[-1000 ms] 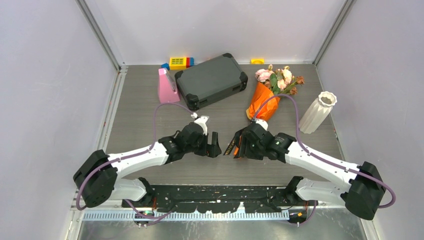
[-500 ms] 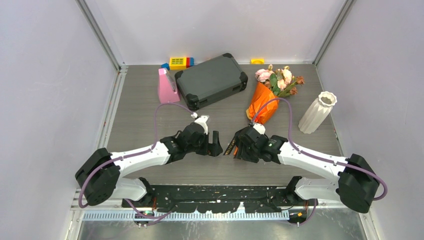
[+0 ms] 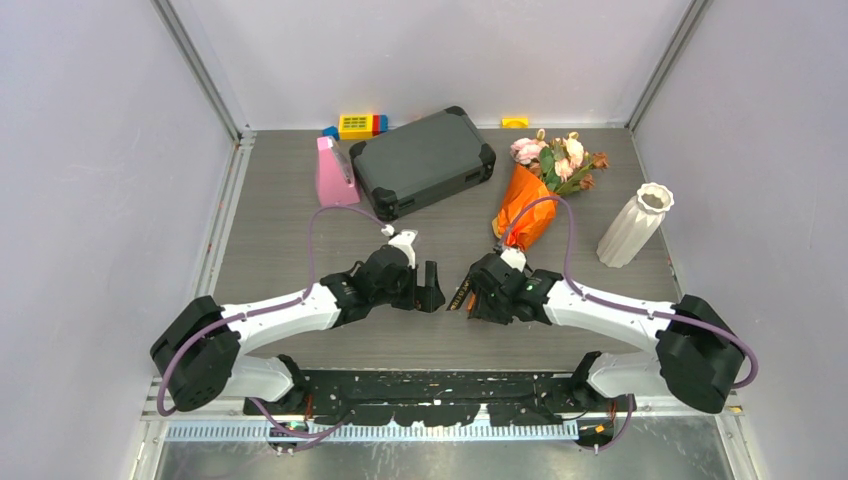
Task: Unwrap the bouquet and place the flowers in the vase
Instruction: Untie the ribbon from the wrapping paper.
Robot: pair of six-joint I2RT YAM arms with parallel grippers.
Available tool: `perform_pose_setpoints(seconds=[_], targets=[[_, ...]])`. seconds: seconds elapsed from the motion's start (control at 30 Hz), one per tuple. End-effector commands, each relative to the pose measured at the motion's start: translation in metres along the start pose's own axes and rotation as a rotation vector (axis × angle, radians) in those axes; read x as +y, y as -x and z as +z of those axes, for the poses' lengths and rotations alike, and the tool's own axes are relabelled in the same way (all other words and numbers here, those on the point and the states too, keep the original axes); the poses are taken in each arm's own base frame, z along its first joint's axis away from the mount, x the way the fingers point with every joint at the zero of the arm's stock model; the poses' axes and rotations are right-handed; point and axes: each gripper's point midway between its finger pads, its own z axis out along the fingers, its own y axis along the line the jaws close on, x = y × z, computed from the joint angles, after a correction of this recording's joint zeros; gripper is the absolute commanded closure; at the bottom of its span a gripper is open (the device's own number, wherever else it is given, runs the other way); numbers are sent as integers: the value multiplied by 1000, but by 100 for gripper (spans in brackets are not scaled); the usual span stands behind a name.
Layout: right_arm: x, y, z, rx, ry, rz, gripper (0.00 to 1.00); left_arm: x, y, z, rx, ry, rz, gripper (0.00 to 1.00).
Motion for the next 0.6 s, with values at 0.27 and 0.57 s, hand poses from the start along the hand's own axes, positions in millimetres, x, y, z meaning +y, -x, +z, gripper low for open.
perform_pose_setpoints(seconds=[0.27,0.57], targets=[[2,18,-7,-93,-9,41,98,-5,10,-2,-48,-10,5,12],[-14,28,-36,-134,-53,21,100,-15,7,15,-21,19,133,14]])
